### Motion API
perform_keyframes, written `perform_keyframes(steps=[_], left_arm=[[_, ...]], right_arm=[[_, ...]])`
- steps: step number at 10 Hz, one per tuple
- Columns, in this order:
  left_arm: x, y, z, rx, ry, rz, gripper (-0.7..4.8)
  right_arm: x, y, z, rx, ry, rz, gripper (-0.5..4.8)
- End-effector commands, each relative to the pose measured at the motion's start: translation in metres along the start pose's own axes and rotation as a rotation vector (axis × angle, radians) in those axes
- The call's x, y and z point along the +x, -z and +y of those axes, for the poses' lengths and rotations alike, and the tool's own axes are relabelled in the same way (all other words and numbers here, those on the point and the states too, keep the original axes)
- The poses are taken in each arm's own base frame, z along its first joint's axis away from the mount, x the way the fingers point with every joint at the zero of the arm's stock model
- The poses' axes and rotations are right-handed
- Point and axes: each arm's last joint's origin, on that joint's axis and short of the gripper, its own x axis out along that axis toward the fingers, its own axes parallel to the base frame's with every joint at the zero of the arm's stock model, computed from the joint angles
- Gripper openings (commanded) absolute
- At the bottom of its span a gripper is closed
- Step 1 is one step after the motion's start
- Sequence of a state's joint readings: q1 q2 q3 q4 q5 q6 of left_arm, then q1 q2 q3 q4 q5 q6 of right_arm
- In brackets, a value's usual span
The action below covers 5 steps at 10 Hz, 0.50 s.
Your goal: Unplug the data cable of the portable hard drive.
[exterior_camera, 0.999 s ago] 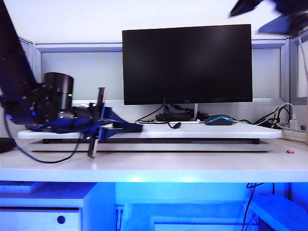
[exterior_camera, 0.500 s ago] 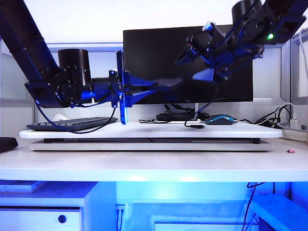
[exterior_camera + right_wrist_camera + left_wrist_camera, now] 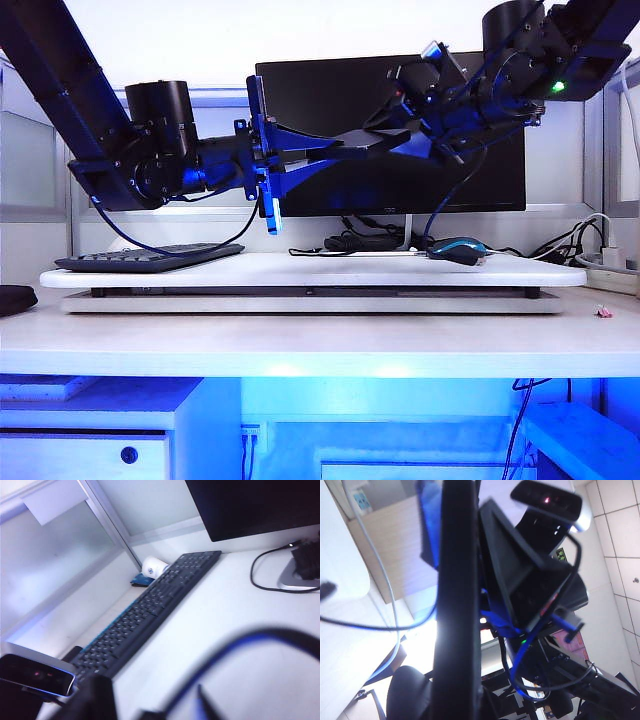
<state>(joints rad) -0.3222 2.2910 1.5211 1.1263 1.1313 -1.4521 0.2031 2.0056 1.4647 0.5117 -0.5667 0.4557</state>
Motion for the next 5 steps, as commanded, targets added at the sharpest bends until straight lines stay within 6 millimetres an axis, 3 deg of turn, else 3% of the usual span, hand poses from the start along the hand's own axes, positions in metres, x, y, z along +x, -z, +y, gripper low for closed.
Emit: perform_keyframes(steps=[1, 2, 3, 5], left_arm=[[0.0007, -0.0021, -0.0026, 0.076, -0.006, 0.006, -0.06], [-0.0021, -0.0046, -0.0021, 0.077, -0.016, -0.036, -0.06], [-0.0021, -0.0046, -0.0021, 0.077, -0.017, -0.037, -0.06], [-0.0021, -0.0048, -0.0021, 0.077, -0.017, -0.042, -0.06]], right_arm=[[-0.0070, -0.0106, -0.0062, 0.005, -0.007, -0.031, 1.29], [-0.0084, -0.0128, -0.0067, 0.016, -0.038, -0.024, 0.42], [-0.0084, -0.0128, -0.0066, 0.016, -0.042, -0.023, -0.08], [-0.0086, -0.0139, -0.0064, 0.009, -0.045, -0.031, -0.08]])
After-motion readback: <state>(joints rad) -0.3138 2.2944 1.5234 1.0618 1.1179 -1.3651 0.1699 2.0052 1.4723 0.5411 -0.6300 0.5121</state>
